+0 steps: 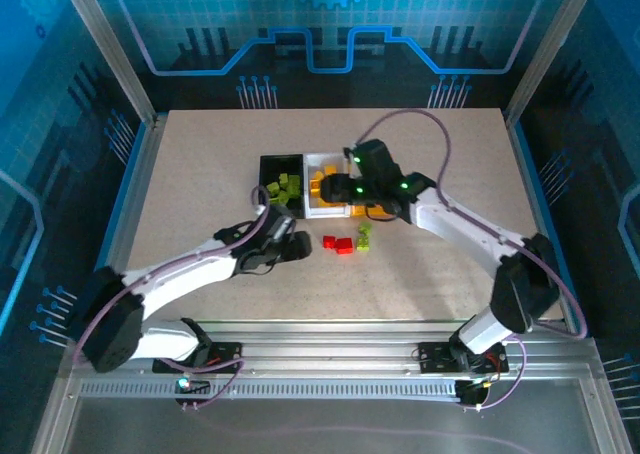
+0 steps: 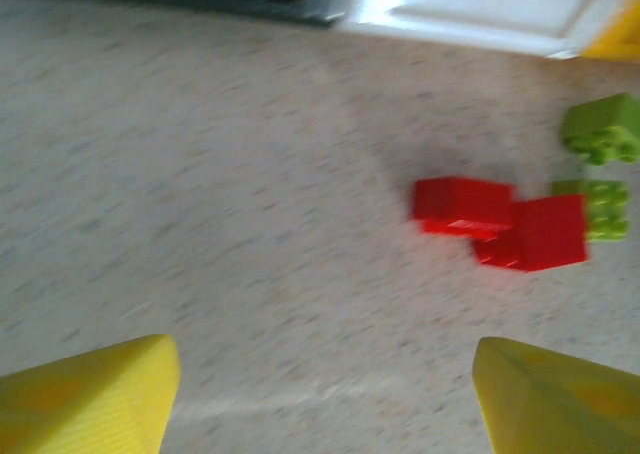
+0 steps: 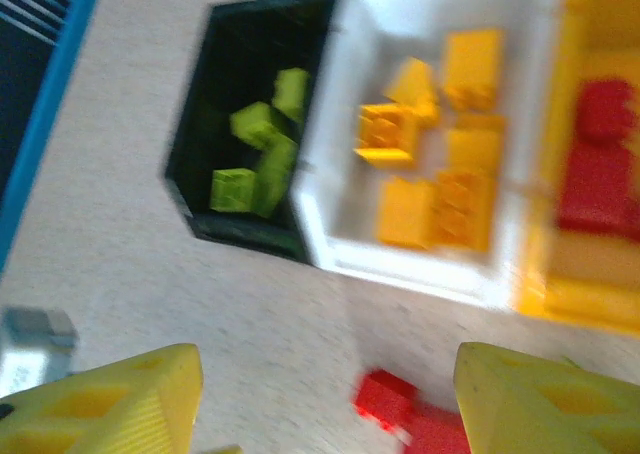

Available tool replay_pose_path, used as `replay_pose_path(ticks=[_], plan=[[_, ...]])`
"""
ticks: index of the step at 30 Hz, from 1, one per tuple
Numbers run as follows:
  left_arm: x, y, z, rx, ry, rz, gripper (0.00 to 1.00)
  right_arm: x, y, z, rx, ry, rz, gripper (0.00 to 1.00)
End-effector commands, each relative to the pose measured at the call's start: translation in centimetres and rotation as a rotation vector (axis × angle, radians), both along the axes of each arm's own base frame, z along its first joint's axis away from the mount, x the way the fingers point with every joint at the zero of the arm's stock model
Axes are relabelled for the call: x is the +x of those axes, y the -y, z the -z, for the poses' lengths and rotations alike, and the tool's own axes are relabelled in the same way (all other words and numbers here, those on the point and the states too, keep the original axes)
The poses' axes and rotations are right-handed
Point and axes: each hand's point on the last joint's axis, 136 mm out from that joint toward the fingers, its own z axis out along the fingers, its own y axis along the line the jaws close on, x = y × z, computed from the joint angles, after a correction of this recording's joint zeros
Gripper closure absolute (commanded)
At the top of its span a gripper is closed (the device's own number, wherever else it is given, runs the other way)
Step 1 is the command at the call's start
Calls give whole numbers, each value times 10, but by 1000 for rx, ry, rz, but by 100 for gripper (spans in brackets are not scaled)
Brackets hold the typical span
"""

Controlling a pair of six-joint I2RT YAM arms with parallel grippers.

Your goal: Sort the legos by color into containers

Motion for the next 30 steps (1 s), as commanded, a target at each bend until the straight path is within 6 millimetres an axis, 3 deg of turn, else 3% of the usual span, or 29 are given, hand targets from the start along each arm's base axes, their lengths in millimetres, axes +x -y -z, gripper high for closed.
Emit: replay_pose_path(ticks=[1,7,12,20,26,28,30], plan=[[26,35,-5,-7,52,74,22,-10,30,-1,1,17,71,31],[46,59,23,34,4,110,27,-29,72,1,-3,16,132,31],[41,59,39,77,-32,130,36,-32,89,0,6,21,163,31],[18,9,63,226,-102,68,48,-28,89,-6,35,29,167,31],[-2,-23,53,246,-94,36,49,-28,88,-4,46,25,171,31],[-4,-22,45,223,-84,42,46,-28,86,-5,55,23,167,31],[-5,-13,34,176,-67,61,38,-28,87,-5,56,24,169,31]])
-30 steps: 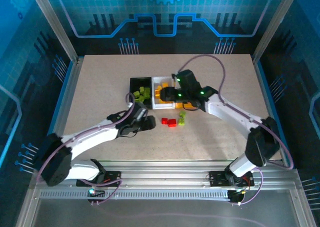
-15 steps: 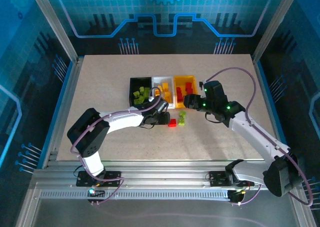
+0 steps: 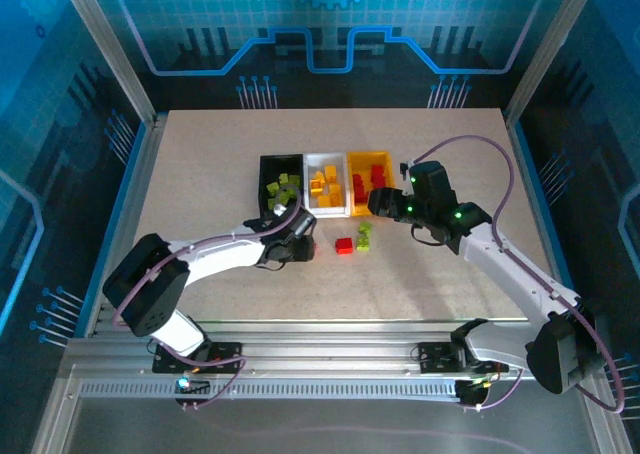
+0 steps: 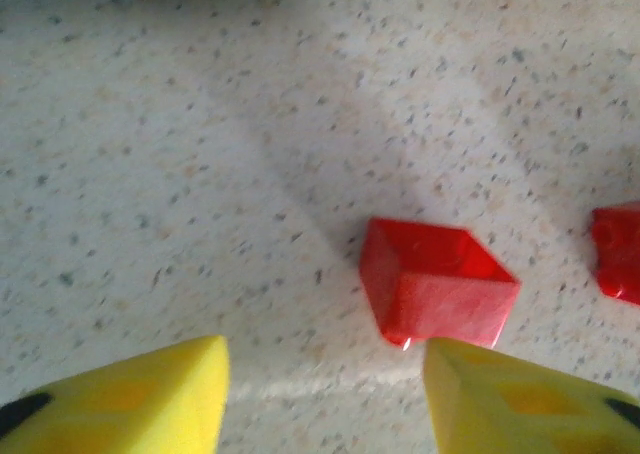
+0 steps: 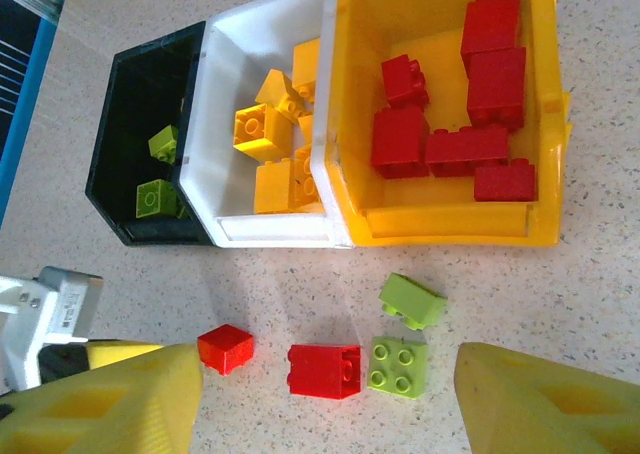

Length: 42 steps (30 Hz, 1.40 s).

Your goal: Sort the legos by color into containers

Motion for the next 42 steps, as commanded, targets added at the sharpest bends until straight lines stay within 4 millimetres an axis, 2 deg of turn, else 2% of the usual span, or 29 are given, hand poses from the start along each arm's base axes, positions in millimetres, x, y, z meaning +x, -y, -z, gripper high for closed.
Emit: replay_pose_path(ticks=[1,4,8,11,14,20,25,28,31,33,37,42], plan=[[-5,7,-16,-32,26,36,32,1,1,-1,23,5,12,31],[1,22,-26,-37,70,77,21,1,1,-1,22,5,12,31],[17,22,-9,63,63,77,23,-1,1,0,24,-1,12,30],[28,20,8,137,50,75,29,-3,3,-1,24,-2,15,30],[36,23,17,151,52,75,33,-6,5,-3,23,4,19,30],[44,30,23,147,71,79,50,-9,8,-5,20,15,21,30],[45,31,17,139,86,86,65,-10,10,-1,13,7,26,30],[44,34,3,111,98,89,69,-11,14,1,14,4,41,30],[44,48,-26,35,124,100,69,-11,22,-3,14,14,72,30],[50,62,-50,-26,149,109,69,-15,30,5,4,0,90,30],[77,106,-94,-142,195,152,68,-21,44,8,-10,-7,133,30],[123,149,-116,-162,249,186,68,-27,54,16,-22,-30,160,30]])
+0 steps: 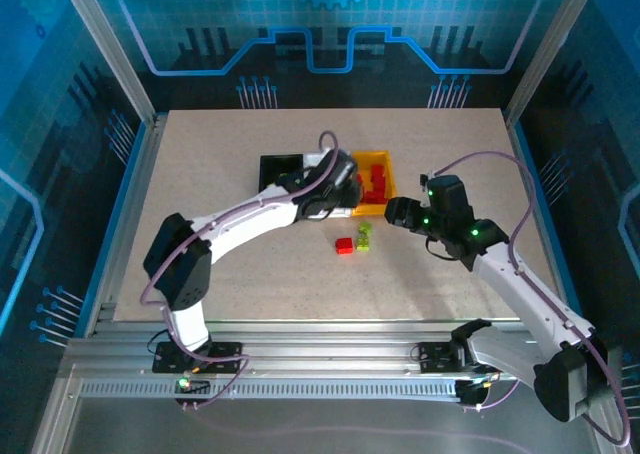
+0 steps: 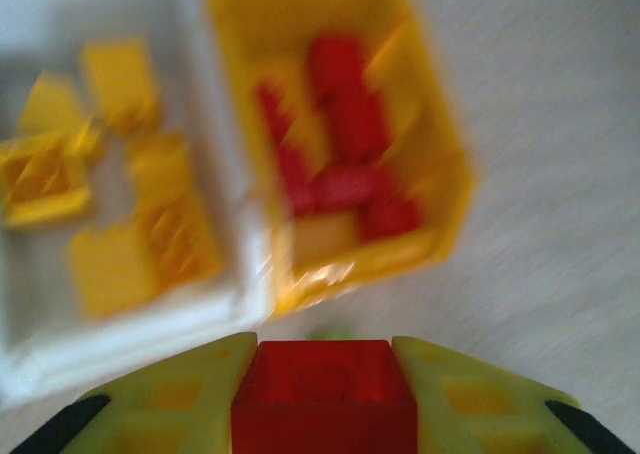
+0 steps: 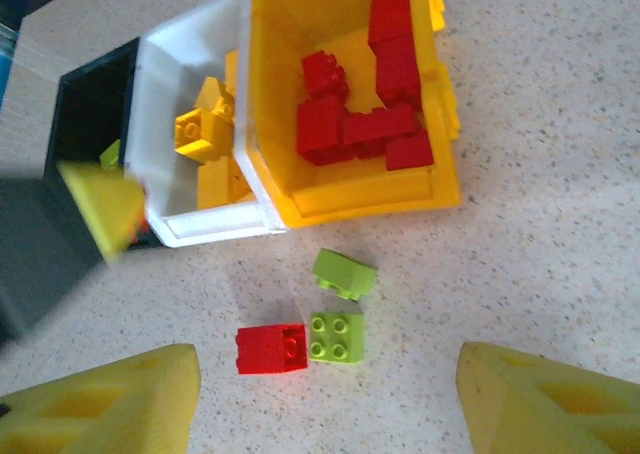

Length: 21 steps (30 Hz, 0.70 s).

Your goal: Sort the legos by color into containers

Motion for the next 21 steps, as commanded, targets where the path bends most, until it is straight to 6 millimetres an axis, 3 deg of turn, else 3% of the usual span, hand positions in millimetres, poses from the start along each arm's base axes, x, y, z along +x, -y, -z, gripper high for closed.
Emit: replay_pose_path(ticks=[1,8,11,14,17,21], plan=[[17,23,20,53,-35,50,68,-5,14,6,-17,-23,50,30],[71,40,45,54,-49,6,67,-9,18,9,-20,-37,54,30],[79,49,51,41,-56,9,63,-10,19,10,-26,-41,56,30],[81,57,53,14,-76,17,50,-11,20,10,-24,-46,55,30],[79,61,37,-32,-66,23,37,-10,19,9,-20,-44,53,29],[63,61,0,-95,-20,48,27,-9,20,6,-19,-38,57,28]])
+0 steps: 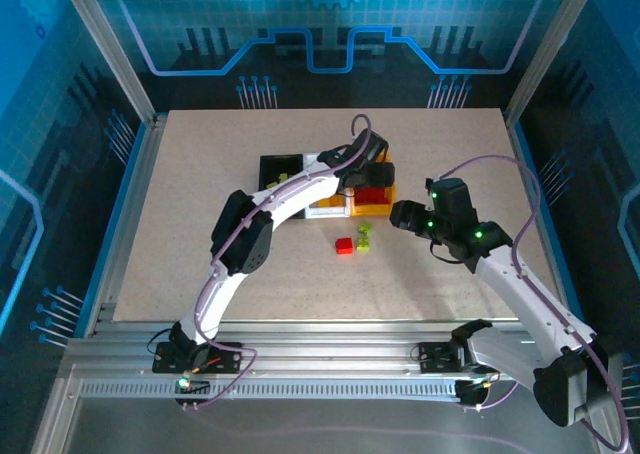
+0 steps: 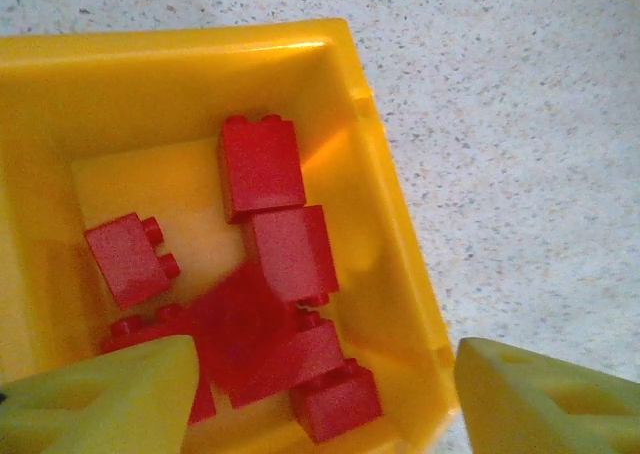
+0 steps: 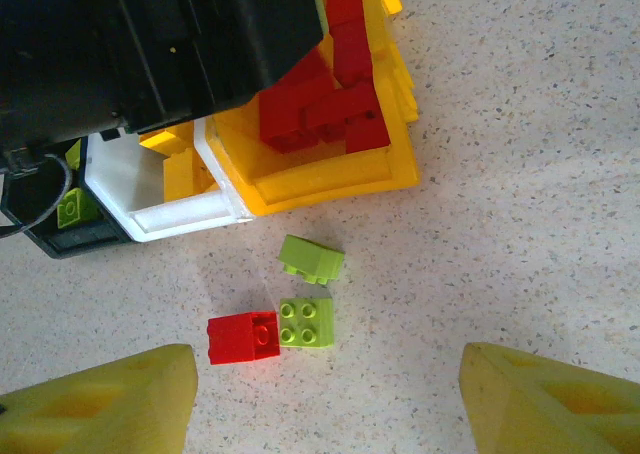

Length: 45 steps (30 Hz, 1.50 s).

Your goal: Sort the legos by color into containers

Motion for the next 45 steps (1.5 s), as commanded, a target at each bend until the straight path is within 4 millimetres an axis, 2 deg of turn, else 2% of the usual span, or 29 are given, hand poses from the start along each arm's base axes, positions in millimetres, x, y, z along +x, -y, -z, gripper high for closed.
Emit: replay_pose_path(ticks=[1,3,6,8,12,15,18,22,29,34,36,39,42,45], plan=[[-21,2,-60,-100,60,38,24,-3,8,-1,0,-5,27,28],[-41,-3,-68,-117,63,53,19,-2,9,1,-1,-8,32,28],[-76,-18,-62,-120,41,65,10,-3,10,4,2,-10,36,28],[-99,-32,-49,-103,7,72,1,-3,10,7,5,-15,39,28],[-140,-61,-13,-75,-87,65,1,-3,10,13,13,-24,42,27],[-159,-78,21,-24,-150,57,1,-3,10,16,20,-27,46,27],[-164,-84,47,17,-184,54,4,-3,9,17,27,-29,48,28],[-156,-79,66,39,-189,57,12,-3,9,16,30,-27,46,27],[-146,-80,85,96,-190,37,30,-6,11,12,23,-18,46,27],[-150,-82,98,114,-221,36,35,-7,11,12,23,-16,46,27],[-152,-84,101,118,-229,34,33,-6,11,12,25,-17,45,27],[-155,-87,101,118,-230,29,18,-5,10,12,30,-16,44,27],[-155,-85,100,108,-231,32,17,-6,10,14,30,-20,45,27],[-156,-81,102,109,-233,40,21,-6,10,15,33,-22,46,27]])
